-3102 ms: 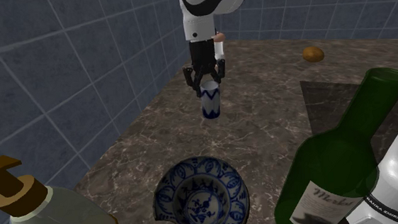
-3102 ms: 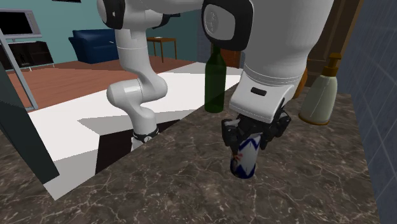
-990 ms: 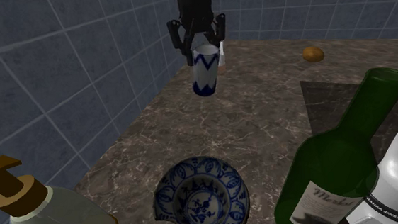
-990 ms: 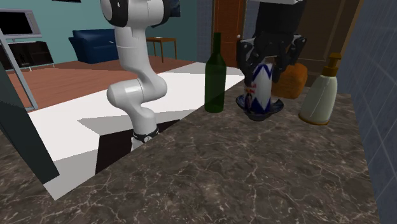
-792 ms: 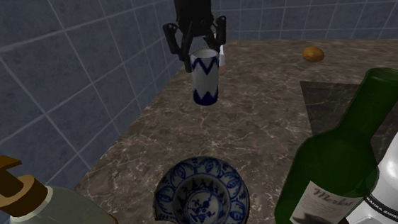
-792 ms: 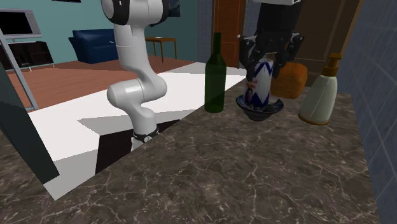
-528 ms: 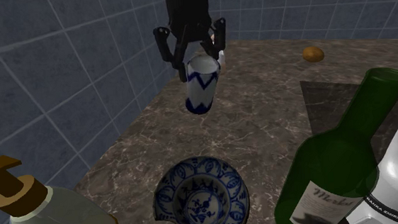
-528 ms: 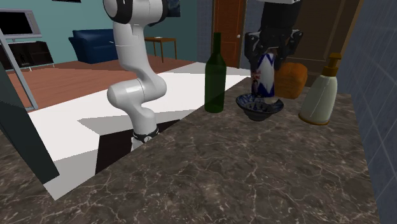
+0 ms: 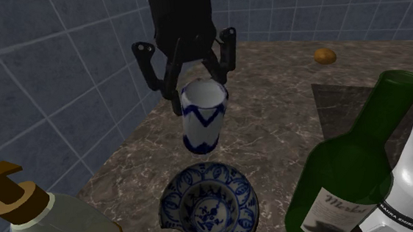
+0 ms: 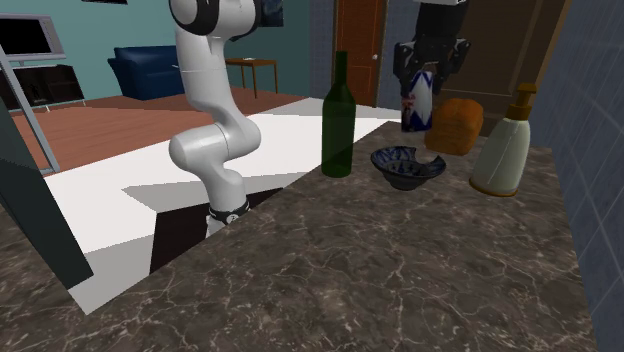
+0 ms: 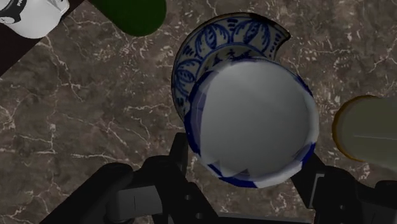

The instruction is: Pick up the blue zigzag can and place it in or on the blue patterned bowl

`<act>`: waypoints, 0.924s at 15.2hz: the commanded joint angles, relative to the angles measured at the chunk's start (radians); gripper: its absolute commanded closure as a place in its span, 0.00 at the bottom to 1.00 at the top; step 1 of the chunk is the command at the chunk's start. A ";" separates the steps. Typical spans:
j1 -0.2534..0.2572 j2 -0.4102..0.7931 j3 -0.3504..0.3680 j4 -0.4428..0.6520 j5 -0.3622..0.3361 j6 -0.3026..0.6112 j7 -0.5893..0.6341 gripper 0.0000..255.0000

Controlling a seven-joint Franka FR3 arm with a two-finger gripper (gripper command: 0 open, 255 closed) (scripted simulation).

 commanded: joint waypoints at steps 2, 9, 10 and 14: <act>0.033 0.009 0.040 0.013 0.005 0.014 0.075 1.00; 0.045 -0.015 0.053 -0.092 0.015 0.100 0.077 1.00; 0.045 -0.019 0.053 -0.110 0.017 0.114 0.072 1.00; 0.046 -0.032 0.053 -0.176 0.022 0.167 0.057 1.00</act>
